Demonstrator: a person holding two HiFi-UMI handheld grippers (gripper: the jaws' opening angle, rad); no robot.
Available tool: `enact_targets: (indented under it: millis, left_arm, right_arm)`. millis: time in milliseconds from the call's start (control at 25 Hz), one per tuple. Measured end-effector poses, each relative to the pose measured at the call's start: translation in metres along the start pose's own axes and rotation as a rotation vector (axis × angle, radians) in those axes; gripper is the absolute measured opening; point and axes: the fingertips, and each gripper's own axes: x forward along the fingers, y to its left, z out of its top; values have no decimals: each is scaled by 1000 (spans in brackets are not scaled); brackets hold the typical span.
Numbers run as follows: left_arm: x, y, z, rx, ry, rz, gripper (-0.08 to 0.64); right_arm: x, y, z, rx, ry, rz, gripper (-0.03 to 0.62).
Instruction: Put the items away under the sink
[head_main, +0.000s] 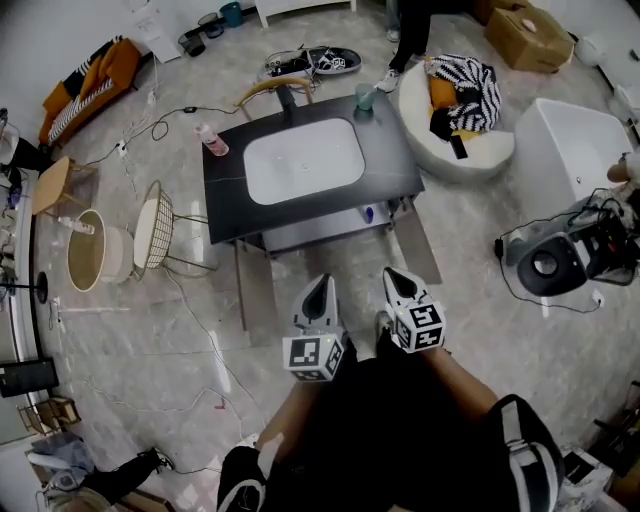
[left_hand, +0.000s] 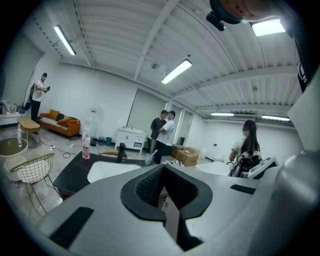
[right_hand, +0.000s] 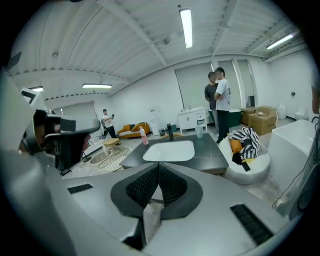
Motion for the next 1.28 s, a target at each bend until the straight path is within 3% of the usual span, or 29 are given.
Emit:
enact_targets:
  millis: [240, 360, 1280]
  left_arm:
    - [-15, -9, 16, 15, -118, 56, 14]
    - [-10, -18, 13, 18, -116, 35, 14]
    - [5, -23, 2, 37, -94, -3, 14]
  right_arm:
    - [-44, 20, 53, -79, -155, 11, 11]
    - [-56, 20, 69, -87, -193, 12, 9]
    - [-54, 20, 60, -79, -203, 15, 9]
